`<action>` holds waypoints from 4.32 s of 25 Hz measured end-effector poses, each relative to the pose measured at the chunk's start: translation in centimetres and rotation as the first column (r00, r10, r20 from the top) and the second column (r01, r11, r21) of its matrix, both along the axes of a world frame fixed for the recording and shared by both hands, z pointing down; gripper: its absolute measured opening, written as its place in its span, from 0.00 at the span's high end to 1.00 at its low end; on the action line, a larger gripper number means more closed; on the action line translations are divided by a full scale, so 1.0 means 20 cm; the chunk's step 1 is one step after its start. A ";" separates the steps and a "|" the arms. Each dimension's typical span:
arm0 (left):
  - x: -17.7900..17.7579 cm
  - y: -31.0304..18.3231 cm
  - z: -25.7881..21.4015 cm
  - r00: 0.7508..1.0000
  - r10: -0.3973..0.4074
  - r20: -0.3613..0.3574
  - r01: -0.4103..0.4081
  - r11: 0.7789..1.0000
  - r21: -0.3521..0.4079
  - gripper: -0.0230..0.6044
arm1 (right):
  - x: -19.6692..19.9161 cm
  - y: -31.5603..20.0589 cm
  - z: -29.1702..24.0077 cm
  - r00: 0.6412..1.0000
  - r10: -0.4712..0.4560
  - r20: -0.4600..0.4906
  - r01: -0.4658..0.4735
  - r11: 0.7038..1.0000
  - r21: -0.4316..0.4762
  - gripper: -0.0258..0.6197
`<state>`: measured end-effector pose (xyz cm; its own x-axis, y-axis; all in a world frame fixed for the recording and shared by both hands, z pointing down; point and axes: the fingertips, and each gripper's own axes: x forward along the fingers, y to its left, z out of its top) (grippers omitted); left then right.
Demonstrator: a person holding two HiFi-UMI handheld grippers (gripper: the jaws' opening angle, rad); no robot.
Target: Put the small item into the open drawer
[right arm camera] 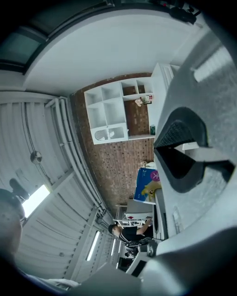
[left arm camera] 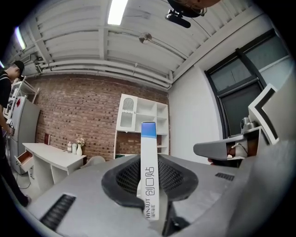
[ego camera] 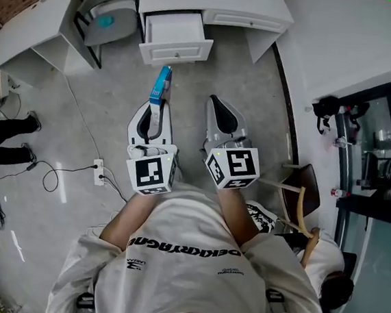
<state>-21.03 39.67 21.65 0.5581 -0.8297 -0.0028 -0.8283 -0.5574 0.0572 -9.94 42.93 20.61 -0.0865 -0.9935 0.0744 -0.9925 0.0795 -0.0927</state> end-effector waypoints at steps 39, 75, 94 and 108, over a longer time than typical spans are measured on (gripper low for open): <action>1.22 -2.22 0.24 0.935 -0.342 0.093 0.354 0.914 -0.199 0.84 | 1.16 -2.40 0.16 0.935 -0.355 0.015 0.355 0.933 -0.062 0.96; 1.08 -2.86 1.44 0.891 -0.361 0.275 0.453 0.695 -0.558 0.84 | 1.04 -3.05 1.25 0.889 -0.436 0.139 0.453 0.794 -0.405 0.96; 1.07 -3.07 2.00 0.900 -0.277 0.335 0.435 0.555 -0.709 0.84 | 1.08 -3.20 1.67 0.916 -0.366 0.162 0.396 0.768 -0.503 0.96; 1.05 -3.17 2.31 0.892 -0.237 0.386 0.452 0.480 -0.752 0.84 | 1.10 -3.23 1.84 0.922 -0.343 0.178 0.383 0.748 -0.542 0.96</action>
